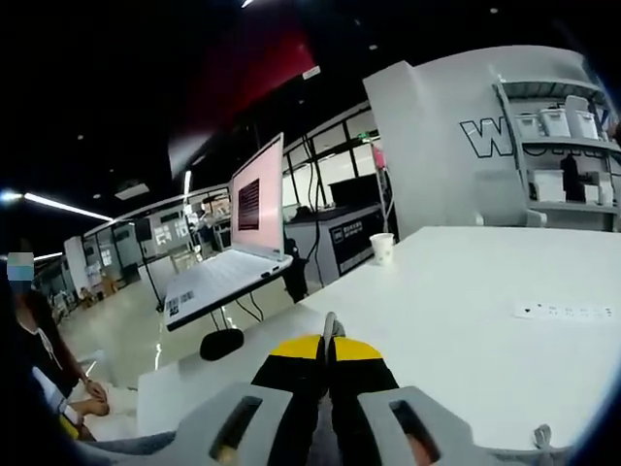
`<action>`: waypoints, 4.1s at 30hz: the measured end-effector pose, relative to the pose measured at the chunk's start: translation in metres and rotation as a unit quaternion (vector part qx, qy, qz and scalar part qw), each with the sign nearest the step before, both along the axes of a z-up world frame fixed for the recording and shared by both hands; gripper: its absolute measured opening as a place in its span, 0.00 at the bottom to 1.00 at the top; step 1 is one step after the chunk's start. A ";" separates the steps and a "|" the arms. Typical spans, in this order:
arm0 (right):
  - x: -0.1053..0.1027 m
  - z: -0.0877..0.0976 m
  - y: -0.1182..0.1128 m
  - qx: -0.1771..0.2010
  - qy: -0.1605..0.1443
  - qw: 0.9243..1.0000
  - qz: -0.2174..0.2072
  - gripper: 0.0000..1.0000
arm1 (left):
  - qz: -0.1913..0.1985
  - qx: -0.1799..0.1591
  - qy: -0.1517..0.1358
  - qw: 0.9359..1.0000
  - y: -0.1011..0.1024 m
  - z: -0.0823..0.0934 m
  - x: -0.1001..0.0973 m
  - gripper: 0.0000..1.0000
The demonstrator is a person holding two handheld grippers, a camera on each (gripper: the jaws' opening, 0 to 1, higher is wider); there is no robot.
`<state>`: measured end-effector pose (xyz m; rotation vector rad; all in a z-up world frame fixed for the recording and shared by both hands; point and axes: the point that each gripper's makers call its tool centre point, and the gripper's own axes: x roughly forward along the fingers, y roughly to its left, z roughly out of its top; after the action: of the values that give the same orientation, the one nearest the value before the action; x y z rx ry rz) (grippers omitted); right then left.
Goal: Open the folded towel by lifting each exposed corner and separating the folded layers until the towel lies flat within the target outline without major curled edges
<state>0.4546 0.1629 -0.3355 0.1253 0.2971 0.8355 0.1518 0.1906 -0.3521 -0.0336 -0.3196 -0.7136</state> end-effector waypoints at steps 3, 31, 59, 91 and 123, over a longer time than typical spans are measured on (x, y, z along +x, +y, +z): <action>0.000 -0.002 0.003 0.002 0.003 1.000 0.001 0.00 | 0.002 0.000 -0.001 1.000 0.001 0.000 0.000 0.01; 0.001 -0.022 0.026 -0.021 -0.002 1.000 0.008 0.00 | 0.037 -0.013 0.022 0.999 0.024 -0.020 0.003 0.01; 0.002 -0.040 0.050 -0.034 -0.001 0.999 0.012 0.00 | 0.060 -0.025 0.041 0.997 0.037 -0.035 0.001 0.02; -0.007 -0.078 0.078 -0.047 0.008 0.999 0.010 0.00 | 0.089 -0.021 0.077 0.993 0.058 -0.055 0.009 0.02; -0.008 -0.093 0.093 -0.052 0.021 0.998 0.029 0.04 | 0.133 -0.005 0.092 0.987 0.070 -0.066 0.014 0.08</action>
<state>0.4470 0.2558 -0.4283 0.0372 0.3846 0.8735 0.1662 0.2603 -0.4181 -0.0645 -0.1462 -0.4393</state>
